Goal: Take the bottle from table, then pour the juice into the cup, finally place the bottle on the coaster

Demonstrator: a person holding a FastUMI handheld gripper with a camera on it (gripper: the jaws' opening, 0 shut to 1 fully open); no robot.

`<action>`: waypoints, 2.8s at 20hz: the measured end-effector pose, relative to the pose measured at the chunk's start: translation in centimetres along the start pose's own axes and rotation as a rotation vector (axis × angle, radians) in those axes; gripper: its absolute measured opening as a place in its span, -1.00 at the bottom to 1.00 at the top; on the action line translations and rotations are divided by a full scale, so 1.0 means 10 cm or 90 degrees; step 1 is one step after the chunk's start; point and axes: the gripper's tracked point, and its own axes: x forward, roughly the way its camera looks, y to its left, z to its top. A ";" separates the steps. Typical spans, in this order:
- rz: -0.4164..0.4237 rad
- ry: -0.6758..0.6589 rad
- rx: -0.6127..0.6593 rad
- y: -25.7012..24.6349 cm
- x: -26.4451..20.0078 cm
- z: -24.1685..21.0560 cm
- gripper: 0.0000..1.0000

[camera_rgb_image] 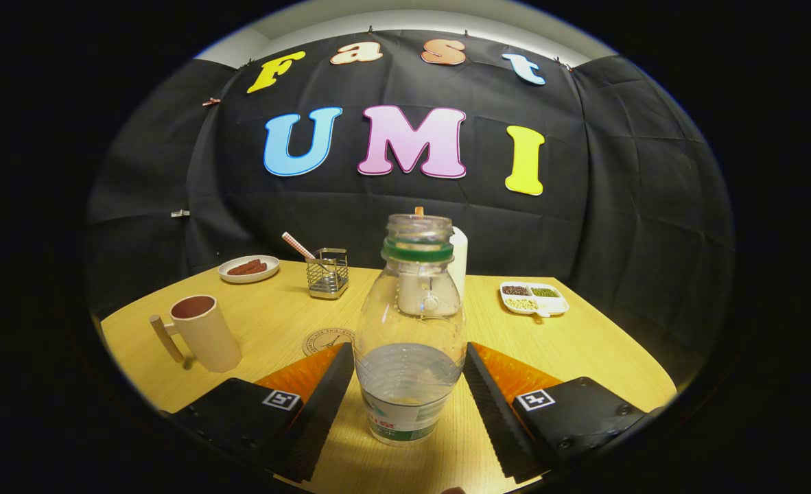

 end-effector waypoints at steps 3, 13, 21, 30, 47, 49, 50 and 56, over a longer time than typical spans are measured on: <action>0.004 -0.005 0.002 -0.01 -0.03 -0.01 0.96; 0.048 -0.015 -0.002 0.10 -0.02 0.02 0.57; 0.102 -0.011 -0.080 0.25 -0.01 0.16 0.49; 0.144 -0.011 -0.256 0.47 0.03 0.63 0.47; 0.118 0.022 -0.621 1.06 0.28 0.78 0.47; 0.118 0.015 -0.662 1.13 0.31 0.79 0.47; 0.117 0.010 -0.680 1.15 0.32 0.79 0.47; 0.128 0.011 -0.719 1.36 0.54 0.70 0.47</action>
